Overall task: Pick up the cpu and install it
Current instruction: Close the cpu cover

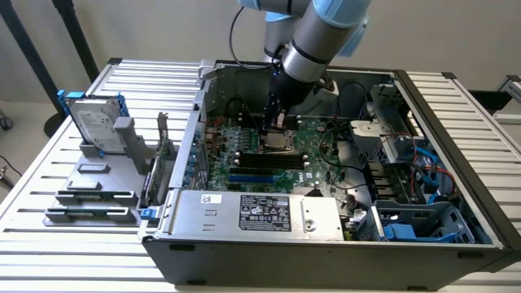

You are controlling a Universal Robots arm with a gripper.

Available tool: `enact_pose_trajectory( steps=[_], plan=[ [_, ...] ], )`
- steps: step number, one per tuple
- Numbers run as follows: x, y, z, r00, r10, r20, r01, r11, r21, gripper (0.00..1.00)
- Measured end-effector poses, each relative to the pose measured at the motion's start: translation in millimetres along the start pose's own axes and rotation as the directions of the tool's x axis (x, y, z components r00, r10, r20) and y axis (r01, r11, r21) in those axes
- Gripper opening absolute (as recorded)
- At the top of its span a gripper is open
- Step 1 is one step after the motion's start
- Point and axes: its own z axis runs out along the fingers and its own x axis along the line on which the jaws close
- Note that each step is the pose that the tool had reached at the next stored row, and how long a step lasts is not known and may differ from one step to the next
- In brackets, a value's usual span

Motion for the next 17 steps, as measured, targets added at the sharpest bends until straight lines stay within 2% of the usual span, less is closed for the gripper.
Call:
enact_pose_trajectory(
  steps=[4,6,12,17],
  plan=[
    [-0.6,0.7,6.9,1.0,-0.001,-0.0007,0.001,1.0,-0.0045,0.11],
    [-0.7,0.0,9.1,1.0,-0.001,-0.0011,0.001,1.0,-0.0093,0.11],
    [-1.2,-3.5,14.9,1.0,-0.003,-0.002,0.003,0.9995,-0.0312,0.11],
    [-1.8,-4.0,19.3,1.0,-0.005,-0.0014,0.005,0.9984,-0.0566,0.11]
  ],
)
